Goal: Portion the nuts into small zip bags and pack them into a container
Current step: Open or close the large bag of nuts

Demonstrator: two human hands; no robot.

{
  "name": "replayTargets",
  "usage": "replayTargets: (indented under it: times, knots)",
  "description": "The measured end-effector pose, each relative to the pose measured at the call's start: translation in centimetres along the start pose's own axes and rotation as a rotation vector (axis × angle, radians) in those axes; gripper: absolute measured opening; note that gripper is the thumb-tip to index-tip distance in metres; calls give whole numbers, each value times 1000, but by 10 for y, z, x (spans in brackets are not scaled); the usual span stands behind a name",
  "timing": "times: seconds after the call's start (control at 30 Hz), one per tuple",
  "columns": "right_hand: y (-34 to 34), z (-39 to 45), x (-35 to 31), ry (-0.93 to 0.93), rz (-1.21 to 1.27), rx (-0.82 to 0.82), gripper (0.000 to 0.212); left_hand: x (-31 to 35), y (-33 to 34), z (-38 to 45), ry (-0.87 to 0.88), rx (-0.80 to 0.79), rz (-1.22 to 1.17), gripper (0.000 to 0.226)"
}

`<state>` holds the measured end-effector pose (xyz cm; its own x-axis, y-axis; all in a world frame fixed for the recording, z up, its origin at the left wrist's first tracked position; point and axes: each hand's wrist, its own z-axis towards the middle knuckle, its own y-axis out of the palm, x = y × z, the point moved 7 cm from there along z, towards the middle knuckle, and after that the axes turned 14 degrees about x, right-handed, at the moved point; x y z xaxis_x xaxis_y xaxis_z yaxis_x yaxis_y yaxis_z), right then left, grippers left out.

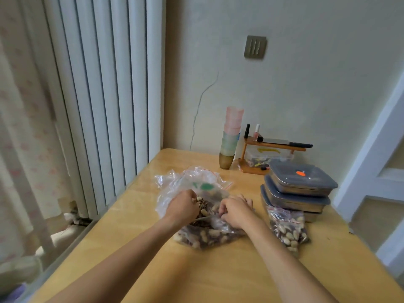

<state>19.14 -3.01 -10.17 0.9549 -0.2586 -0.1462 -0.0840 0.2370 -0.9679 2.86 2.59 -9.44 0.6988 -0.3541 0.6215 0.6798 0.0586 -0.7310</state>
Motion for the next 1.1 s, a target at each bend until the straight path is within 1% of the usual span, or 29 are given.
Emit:
replayTargets:
  times: [0.03,0.07,0.1,0.13,0.17,0.2,0.23,0.27,0.3,0.37,0.43,0.47,0.53,0.63,0.67,0.7,0.8,0.83,0.9,0.97,1.03,1.1]
  knots:
    - [-3,1,-1,-10,-30,-11,14,5,4,-2,21,-62,58,36]
    - [-5,3,-3,-18,-37,-27,14,13,6,-5,52,-123,124,27]
    - [-9,5,-5,-29,-33,-35,15,21,7,-6,92,-162,183,15]
    - [-13,7,-7,-33,-12,-38,17,32,3,-5,124,-157,213,14]
    - [-19,10,-11,-36,21,-42,18,42,-5,0,140,-106,224,21]
    - [-23,13,-15,-48,45,-38,19,51,-16,7,165,-10,217,26]
    - [-26,16,-20,-67,52,-30,19,58,-28,16,186,124,188,24]
    - [-29,18,-26,-98,36,-13,18,63,-39,25,207,252,145,18]
    - [-31,19,-31,-123,12,13,17,63,-44,35,221,337,100,12]
    - [-29,22,-37,-146,-24,57,16,53,-39,53,267,393,102,18]
    - [-20,25,-38,-148,-30,53,19,41,-26,66,377,428,213,21]
    - [-14,27,-38,-143,-16,39,20,37,-20,71,426,431,251,20]
    - [-4,29,-41,-144,20,3,22,29,-7,80,437,394,244,18]
    - [8,36,-47,-181,51,-37,26,12,15,99,241,236,168,21]
    - [11,39,-48,-191,49,-52,27,6,22,104,194,215,150,26]
    - [14,43,-47,-195,50,-70,27,2,28,108,188,208,164,33]
    - [20,52,-44,-190,63,-123,26,0,48,118,292,147,309,58]
    - [22,55,-42,-186,69,-137,26,0,55,121,308,105,319,62]
    - [25,59,-40,-187,81,-147,26,-2,69,126,315,53,324,62]
    - [27,63,-39,-197,93,-141,26,-6,77,130,301,71,307,55]
    - [26,65,-36,-201,107,-134,26,-8,78,133,229,121,236,49]
    - [25,67,-34,-202,145,-139,26,-10,76,135,121,158,177,53]
